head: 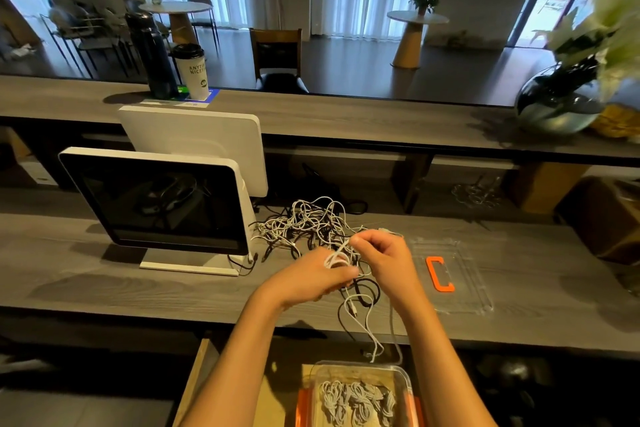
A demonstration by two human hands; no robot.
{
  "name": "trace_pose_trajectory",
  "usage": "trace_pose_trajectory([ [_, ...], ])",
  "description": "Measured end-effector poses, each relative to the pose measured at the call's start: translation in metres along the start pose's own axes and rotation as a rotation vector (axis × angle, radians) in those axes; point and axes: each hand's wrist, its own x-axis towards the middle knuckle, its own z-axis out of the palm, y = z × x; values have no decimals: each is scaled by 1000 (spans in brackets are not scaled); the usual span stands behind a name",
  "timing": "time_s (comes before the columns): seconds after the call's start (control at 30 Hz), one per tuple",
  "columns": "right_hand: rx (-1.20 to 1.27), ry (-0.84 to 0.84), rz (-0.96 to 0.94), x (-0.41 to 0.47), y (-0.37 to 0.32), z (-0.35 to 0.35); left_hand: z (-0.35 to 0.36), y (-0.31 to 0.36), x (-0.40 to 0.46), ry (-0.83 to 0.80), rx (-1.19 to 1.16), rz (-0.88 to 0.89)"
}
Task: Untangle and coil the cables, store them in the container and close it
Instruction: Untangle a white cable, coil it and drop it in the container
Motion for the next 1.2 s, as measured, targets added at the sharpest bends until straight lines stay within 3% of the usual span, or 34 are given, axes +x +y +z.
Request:
trace_pose_trajectory([
  [0.1, 12, 31, 71, -2, 0, -2, -4, -2, -2, 99, -253, 16],
  [0.3, 12, -95, 234, -5, 5, -10, -7, -9, 5, 519, -618, -6],
  [0.43, -19, -169, 270, -7, 8, -13, -22, -8, 4, 706, -1370, 105],
  [0.5, -7, -168, 242, -7, 9, -13, -32, -8, 0, 725, -1535, 194],
  [0.6, -20, -186, 175, -5, 10, -16, -38, -10, -3, 821, -1485, 195],
  [0.73, 29, -231, 106, -5, 7, -17, -35, -19, 0, 1068, -767, 16],
  [0.83, 24, -213, 35, -4, 3, -10, -28, -18, 7, 933, -341, -88],
  [0.93, 36, -121, 19, 1, 1, -4, -17, -13, 13, 608, -124, -149],
  [1.1, 14, -40, -8, 2, 4, -1, 0, -3, 7, 172, -48, -156],
  [1.2, 12, 3, 17, 2, 6, -1, 3, -5, 6, -74, -174, -110],
])
